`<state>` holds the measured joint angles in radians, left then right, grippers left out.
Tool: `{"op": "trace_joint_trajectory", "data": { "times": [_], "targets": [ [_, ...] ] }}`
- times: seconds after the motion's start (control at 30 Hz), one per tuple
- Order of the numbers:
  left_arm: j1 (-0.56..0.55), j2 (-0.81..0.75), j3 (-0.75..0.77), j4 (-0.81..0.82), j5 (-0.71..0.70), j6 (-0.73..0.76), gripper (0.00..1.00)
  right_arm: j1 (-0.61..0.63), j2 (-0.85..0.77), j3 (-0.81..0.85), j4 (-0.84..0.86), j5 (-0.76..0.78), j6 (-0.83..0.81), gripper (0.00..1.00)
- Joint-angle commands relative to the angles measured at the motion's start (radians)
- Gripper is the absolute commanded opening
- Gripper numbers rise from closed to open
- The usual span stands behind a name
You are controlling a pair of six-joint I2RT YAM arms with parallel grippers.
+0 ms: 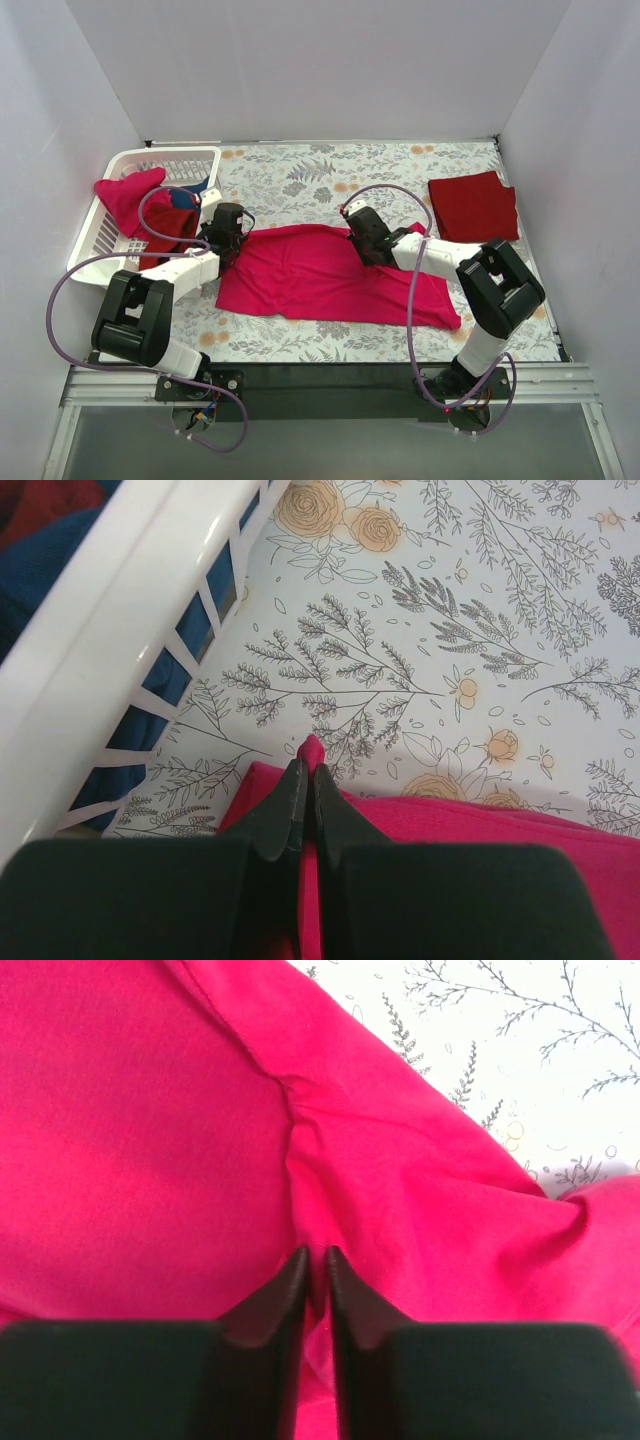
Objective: Fold and stack the t-shirts
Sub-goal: Fold the tshirt
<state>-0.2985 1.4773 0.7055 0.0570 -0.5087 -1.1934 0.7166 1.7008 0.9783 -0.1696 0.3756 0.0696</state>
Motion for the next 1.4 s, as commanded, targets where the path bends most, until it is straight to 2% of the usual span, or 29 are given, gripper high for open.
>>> {"op": "trace_joint_trajectory", "data": {
  "times": [0.0, 0.3, 0.53, 1.07, 1.37],
  "targets": [
    [-0.005, -0.041, -0.009, 0.004, -0.017, 0.006, 0.0, 0.007, -0.059, 0.03, -0.019, 0.026, -0.004, 0.03],
    [-0.005, -0.054, -0.02, 0.004, -0.028, 0.008, 0.0, 0.007, -0.182, 0.014, -0.061, -0.116, -0.014, 0.01],
    [-0.005, -0.083, -0.034, 0.003, -0.028, 0.006, 0.0, 0.01, -0.257, 0.013, -0.182, -0.193, -0.004, 0.01],
    [-0.011, -0.209, -0.109, -0.037, -0.001, -0.028, 0.0, 0.057, -0.406, 0.025, -0.433, -0.099, -0.002, 0.01],
    [-0.031, -0.29, -0.166, -0.106, 0.01, -0.069, 0.0, 0.136, -0.389, 0.042, -0.541, -0.11, -0.024, 0.01]
  ]
}}
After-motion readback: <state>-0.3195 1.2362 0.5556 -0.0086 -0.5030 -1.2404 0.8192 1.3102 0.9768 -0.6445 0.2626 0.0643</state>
